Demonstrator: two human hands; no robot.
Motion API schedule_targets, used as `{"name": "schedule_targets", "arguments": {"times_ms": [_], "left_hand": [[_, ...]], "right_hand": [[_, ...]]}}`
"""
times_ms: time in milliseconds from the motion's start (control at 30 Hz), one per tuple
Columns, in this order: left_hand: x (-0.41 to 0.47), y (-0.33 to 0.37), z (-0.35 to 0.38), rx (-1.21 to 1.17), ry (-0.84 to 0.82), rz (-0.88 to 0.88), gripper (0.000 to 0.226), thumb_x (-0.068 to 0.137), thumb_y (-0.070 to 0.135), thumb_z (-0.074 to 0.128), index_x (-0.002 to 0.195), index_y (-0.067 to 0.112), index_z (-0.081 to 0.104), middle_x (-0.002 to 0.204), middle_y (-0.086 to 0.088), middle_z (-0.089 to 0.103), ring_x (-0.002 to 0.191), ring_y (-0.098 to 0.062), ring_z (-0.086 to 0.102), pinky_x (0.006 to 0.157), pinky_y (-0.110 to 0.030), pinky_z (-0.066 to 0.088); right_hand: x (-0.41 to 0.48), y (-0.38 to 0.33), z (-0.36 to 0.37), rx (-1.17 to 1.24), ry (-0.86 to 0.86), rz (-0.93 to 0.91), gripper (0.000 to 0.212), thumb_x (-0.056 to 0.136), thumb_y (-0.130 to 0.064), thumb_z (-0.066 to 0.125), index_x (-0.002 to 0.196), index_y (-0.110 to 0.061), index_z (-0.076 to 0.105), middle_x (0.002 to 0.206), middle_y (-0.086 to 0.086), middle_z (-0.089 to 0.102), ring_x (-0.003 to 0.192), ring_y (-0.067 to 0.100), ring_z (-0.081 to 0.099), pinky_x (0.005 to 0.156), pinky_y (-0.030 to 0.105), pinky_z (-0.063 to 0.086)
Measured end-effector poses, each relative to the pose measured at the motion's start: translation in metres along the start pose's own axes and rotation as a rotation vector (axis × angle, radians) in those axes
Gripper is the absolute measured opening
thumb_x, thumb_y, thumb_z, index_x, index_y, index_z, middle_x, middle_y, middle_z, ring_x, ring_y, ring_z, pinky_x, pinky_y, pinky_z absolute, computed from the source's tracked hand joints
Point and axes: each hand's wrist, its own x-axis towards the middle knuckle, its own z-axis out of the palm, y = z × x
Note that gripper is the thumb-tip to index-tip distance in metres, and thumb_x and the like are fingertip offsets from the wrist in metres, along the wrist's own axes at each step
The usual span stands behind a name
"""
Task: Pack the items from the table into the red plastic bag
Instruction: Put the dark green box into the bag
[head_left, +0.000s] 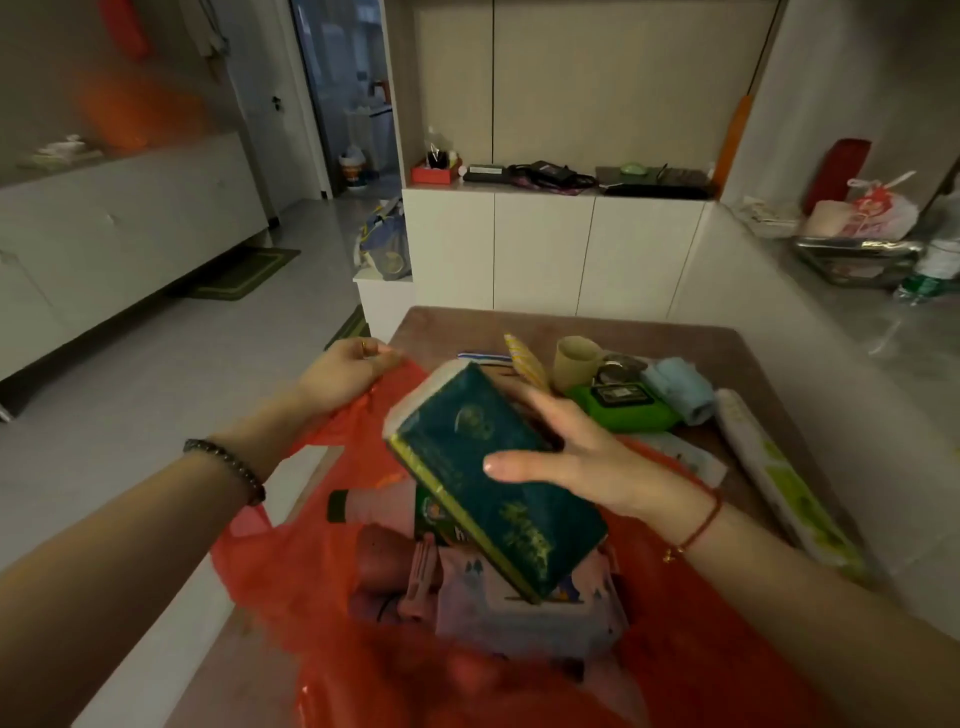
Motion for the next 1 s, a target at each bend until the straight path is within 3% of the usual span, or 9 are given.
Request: {"name": "schedule_targets", "arguments": {"times_ms": [67, 167, 300, 500, 633, 733, 833, 933, 1000], "left_hand": [[-0.004, 0.0, -0.001, 0.07, 0.039, 0.004, 0.023, 0.091, 0.029, 0.054, 0.071, 0.018, 0.057, 0.061, -0.01, 0.052, 0.037, -0.012, 0.048, 0.038, -0.019, 0.041], [-0.011, -0.004, -0.006, 0.06, 0.033, -0.015, 0.021, 0.091, 0.029, 0.055, 0.072, 0.018, 0.057, 0.068, -0.011, 0.054, 0.053, -0.021, 0.049, 0.047, -0.025, 0.044], [-0.018, -0.002, -0.007, 0.094, 0.036, -0.022, 0.02, 0.091, 0.029, 0.055, 0.074, 0.018, 0.058, 0.079, -0.015, 0.059, 0.068, -0.027, 0.052, 0.05, -0.025, 0.047], [-0.02, 0.003, -0.007, 0.144, 0.022, -0.028, 0.018, 0.091, 0.028, 0.054, 0.078, 0.017, 0.059, 0.087, -0.019, 0.06, 0.077, -0.03, 0.053, 0.049, -0.023, 0.048], [-0.018, 0.002, -0.01, 0.184, 0.014, -0.023, 0.022, 0.091, 0.027, 0.054, 0.093, 0.007, 0.062, 0.088, -0.014, 0.063, 0.074, -0.025, 0.058, 0.065, -0.028, 0.049], [-0.017, 0.0, -0.016, 0.232, -0.02, -0.036, 0.029, 0.09, 0.031, 0.055, 0.1, 0.005, 0.063, 0.093, -0.018, 0.064, 0.081, -0.03, 0.058, 0.067, -0.034, 0.051], [-0.016, 0.0, -0.018, 0.318, -0.073, -0.015, 0.028, 0.089, 0.031, 0.056, 0.099, 0.006, 0.065, 0.099, -0.022, 0.068, 0.084, -0.037, 0.062, 0.082, -0.046, 0.052], [-0.014, 0.003, -0.019, 0.416, -0.109, 0.058, 0.03, 0.087, 0.036, 0.057, 0.096, 0.008, 0.067, 0.097, -0.017, 0.07, 0.093, -0.041, 0.064, 0.086, -0.047, 0.053], [-0.014, 0.007, -0.02, 0.468, -0.129, 0.088, 0.044, 0.078, 0.055, 0.058, 0.091, 0.015, 0.068, 0.094, -0.014, 0.071, 0.09, -0.037, 0.065, 0.085, -0.046, 0.054]], "right_hand": [[-0.007, 0.02, 0.002, -0.108, 0.021, 0.086, 0.064, 0.074, -0.024, 0.075, 0.128, -0.04, 0.044, 0.123, -0.009, 0.06, 0.11, 0.008, 0.06, 0.094, 0.034, 0.051], [-0.023, 0.028, -0.014, -0.179, 0.135, 0.173, 0.067, 0.073, -0.033, 0.074, 0.129, -0.045, 0.039, 0.123, -0.011, 0.059, 0.108, 0.007, 0.06, 0.092, 0.036, 0.052], [-0.035, 0.044, -0.037, -0.723, 0.204, 0.288, 0.092, 0.067, -0.055, 0.07, 0.143, -0.037, 0.021, 0.141, 0.0, 0.04, 0.129, 0.017, 0.04, 0.106, 0.037, 0.039], [-0.039, 0.07, -0.014, -1.252, 0.241, 0.474, 0.089, 0.084, -0.063, 0.041, 0.146, -0.024, -0.009, 0.153, 0.015, 0.014, 0.138, 0.032, 0.021, 0.113, 0.043, 0.021], [-0.041, 0.05, -0.041, -1.275, 0.433, 0.192, 0.055, 0.091, -0.05, 0.037, 0.138, -0.022, 0.039, 0.15, 0.008, 0.031, 0.137, 0.025, 0.029, 0.111, 0.041, 0.025], [-0.048, 0.055, -0.077, -1.374, 0.518, 0.334, 0.053, 0.086, -0.037, 0.054, 0.136, -0.022, 0.04, 0.143, 0.01, 0.039, 0.131, 0.031, 0.038, 0.105, 0.044, 0.033], [-0.058, 0.053, -0.098, -1.106, 0.462, 0.494, 0.019, 0.09, -0.021, 0.05, 0.1, -0.011, 0.063, 0.089, 0.006, 0.063, 0.093, 0.027, 0.062, 0.076, 0.033, 0.046], [-0.058, 0.043, -0.112, -0.987, 0.661, 0.219, 0.017, 0.089, -0.016, 0.053, 0.089, -0.013, 0.069, 0.085, 0.006, 0.069, 0.083, 0.025, 0.063, 0.078, 0.036, 0.048], [-0.056, 0.037, -0.108, -0.963, 0.59, 0.096, 0.015, 0.089, -0.015, 0.054, 0.086, -0.017, 0.068, 0.082, 0.004, 0.068, 0.078, 0.02, 0.062, 0.076, 0.035, 0.048]]}}
